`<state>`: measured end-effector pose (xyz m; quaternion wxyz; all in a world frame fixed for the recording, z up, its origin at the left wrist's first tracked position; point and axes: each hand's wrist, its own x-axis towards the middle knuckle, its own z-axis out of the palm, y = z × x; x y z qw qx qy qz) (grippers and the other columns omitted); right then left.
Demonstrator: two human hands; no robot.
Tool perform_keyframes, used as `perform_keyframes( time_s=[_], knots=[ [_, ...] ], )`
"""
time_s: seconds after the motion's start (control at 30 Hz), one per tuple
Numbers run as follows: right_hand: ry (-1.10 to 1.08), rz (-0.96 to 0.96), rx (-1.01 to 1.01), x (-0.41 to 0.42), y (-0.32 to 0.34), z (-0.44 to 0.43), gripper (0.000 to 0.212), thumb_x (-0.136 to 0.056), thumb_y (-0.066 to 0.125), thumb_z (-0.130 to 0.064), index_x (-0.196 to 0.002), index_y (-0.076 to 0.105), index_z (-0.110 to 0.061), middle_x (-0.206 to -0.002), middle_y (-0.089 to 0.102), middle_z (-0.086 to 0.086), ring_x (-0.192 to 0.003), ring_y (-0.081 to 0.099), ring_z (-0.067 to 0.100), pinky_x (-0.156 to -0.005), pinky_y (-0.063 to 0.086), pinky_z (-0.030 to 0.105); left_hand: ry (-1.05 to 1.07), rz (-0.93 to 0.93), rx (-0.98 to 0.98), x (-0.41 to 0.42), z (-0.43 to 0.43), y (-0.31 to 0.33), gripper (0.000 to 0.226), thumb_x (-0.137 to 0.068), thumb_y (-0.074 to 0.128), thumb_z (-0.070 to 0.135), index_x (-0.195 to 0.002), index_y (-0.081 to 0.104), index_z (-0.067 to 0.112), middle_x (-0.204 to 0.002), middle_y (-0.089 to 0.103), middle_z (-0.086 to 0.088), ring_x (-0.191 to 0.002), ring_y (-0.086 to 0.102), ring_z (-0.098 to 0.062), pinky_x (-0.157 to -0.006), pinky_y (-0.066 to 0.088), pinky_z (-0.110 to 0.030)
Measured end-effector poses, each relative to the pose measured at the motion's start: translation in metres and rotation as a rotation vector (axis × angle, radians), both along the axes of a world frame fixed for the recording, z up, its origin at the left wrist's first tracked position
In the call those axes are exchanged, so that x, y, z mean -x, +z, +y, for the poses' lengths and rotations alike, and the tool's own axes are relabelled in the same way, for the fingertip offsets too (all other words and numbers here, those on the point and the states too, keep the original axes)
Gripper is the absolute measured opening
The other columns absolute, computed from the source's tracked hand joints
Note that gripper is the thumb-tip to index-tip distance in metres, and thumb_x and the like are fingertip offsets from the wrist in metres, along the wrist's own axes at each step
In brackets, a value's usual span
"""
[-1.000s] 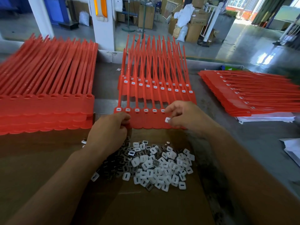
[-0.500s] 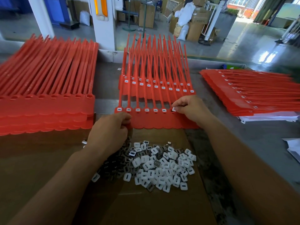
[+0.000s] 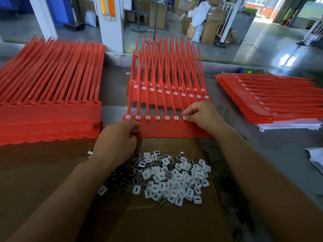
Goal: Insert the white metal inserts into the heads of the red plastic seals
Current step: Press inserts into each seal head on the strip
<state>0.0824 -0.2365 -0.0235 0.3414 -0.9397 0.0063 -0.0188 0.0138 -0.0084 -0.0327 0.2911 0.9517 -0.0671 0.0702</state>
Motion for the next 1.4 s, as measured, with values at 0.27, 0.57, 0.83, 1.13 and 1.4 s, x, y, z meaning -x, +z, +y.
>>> perform_keyframes(
  time_s=[0.27, 0.57, 0.83, 1.13, 1.4],
  knots=[
    [-0.056, 0.11, -0.064, -0.008, 0.006, 0.001, 0.014, -0.075, 0.072, -0.005, -0.083, 0.074, -0.016, -0.1, 0.069, 0.0, -0.09, 0.054, 0.005, -0.084, 0.037, 0.021, 0.003, 0.008, 0.001, 0.0, 0.0, 0.0, 0.044, -0.083, 0.048, 0.001, -0.122, 0.057, 0.02, -0.117, 0.064, 0.006, -0.108, 0.056, -0.012, -0.089, 0.038, -0.022],
    [-0.094, 0.177, -0.041, -0.015, 0.014, 0.004, 0.021, -0.068, 0.078, -0.005, -0.069, 0.065, -0.021, -0.106, 0.068, 0.005, -0.102, 0.055, 0.014, -0.084, 0.039, 0.023, 0.004, 0.004, 0.002, 0.0, 0.0, -0.001, 0.044, -0.082, 0.048, 0.0, -0.12, 0.058, 0.019, -0.115, 0.065, 0.005, -0.106, 0.056, -0.013, -0.088, 0.038, -0.022],
    [-0.038, 0.06, -0.034, -0.007, 0.001, -0.002, 0.021, -0.076, 0.074, -0.011, -0.073, 0.061, -0.027, -0.091, 0.066, -0.001, -0.094, 0.06, 0.015, -0.081, 0.047, 0.026, 0.003, 0.017, 0.002, -0.001, 0.001, -0.002, 0.044, -0.084, 0.048, 0.001, -0.122, 0.057, 0.021, -0.117, 0.064, 0.007, -0.107, 0.055, -0.011, -0.086, 0.036, -0.02],
    [0.295, 0.09, -0.008, 0.044, 0.021, 0.006, 0.012, -0.082, 0.067, -0.016, -0.085, 0.065, -0.028, -0.085, 0.064, -0.016, -0.083, 0.059, -0.003, -0.075, 0.045, 0.014, 0.006, 0.013, 0.006, 0.0, 0.0, -0.001, 0.044, -0.083, 0.047, 0.001, -0.121, 0.058, 0.021, -0.116, 0.064, 0.007, -0.108, 0.056, -0.012, -0.089, 0.037, -0.022],
    [0.616, 0.208, 0.035, 0.077, 0.025, 0.034, 0.014, -0.077, 0.074, -0.019, -0.088, 0.069, -0.026, -0.073, 0.062, -0.02, -0.069, 0.056, -0.015, -0.063, 0.04, 0.0, 0.008, 0.007, -0.014, -0.001, -0.001, -0.002, 0.043, -0.084, 0.048, 0.002, -0.121, 0.057, 0.021, -0.116, 0.064, 0.005, -0.105, 0.057, -0.013, -0.086, 0.038, -0.022]
  ],
)
